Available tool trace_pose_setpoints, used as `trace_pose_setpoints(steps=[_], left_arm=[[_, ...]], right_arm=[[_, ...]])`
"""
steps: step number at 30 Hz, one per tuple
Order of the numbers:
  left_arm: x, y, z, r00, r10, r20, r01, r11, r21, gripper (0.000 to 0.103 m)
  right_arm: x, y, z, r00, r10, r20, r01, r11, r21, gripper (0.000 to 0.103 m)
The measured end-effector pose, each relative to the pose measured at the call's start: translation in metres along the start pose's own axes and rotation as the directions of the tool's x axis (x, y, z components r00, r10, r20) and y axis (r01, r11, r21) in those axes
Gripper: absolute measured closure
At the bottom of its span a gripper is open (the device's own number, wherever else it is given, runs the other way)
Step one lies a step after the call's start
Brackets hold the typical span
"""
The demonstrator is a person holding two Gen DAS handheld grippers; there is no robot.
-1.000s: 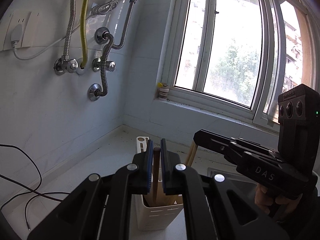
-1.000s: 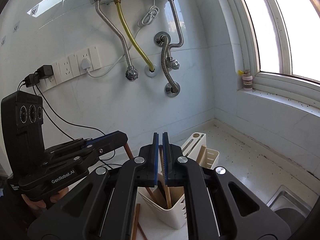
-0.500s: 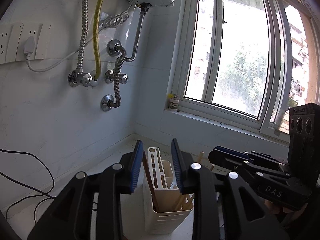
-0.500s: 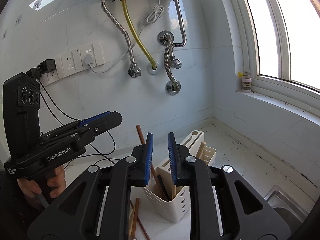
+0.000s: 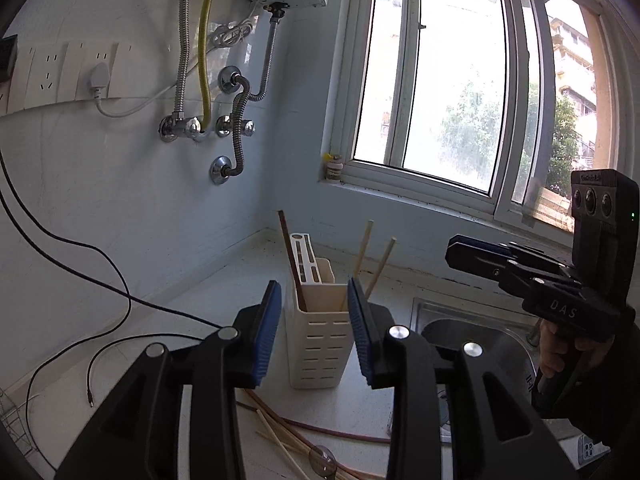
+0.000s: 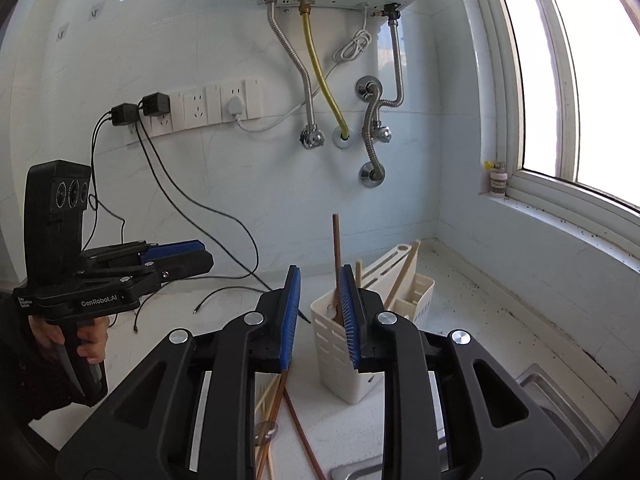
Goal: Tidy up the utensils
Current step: 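Move the right tool back to the chopstick pile while the left tool approaches the metal spoon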
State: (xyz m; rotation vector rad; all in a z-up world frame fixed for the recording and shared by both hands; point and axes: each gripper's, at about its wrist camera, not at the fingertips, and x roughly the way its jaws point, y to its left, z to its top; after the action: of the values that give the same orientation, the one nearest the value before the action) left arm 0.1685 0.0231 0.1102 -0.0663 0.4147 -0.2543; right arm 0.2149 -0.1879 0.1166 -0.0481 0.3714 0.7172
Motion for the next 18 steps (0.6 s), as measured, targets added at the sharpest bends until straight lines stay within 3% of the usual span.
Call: trace_pose_setpoints(steps=[9, 14, 18], left_arm=[[-0.011, -0.030, -0.082, 0.986, -0.049, -0.157, 0.045, 0.999, -0.028, 0.069], [-0.008, -0.037, -0.126, 0.962, -0.063, -0.266, 0.054, 0.998, -0.039, 0.065], [-0.008, -0.039, -0.150, 0.947, -0.031, -0.320, 0.016, 0.999, -0.050, 0.063]], right_arm=[[0.019, -0.003, -0.095, 0.969, -0.018, -0.246, 0.011, 0.999, -0.031, 0.078], [0.036, -0.008, -0.135, 0.929, 0.007, -0.371, -0.009, 1.000, -0.005, 0.078], [0.047, -0.010, -0.158, 0.897, 0.035, -0.441, -0.034, 0.999, 0.010, 0.078]])
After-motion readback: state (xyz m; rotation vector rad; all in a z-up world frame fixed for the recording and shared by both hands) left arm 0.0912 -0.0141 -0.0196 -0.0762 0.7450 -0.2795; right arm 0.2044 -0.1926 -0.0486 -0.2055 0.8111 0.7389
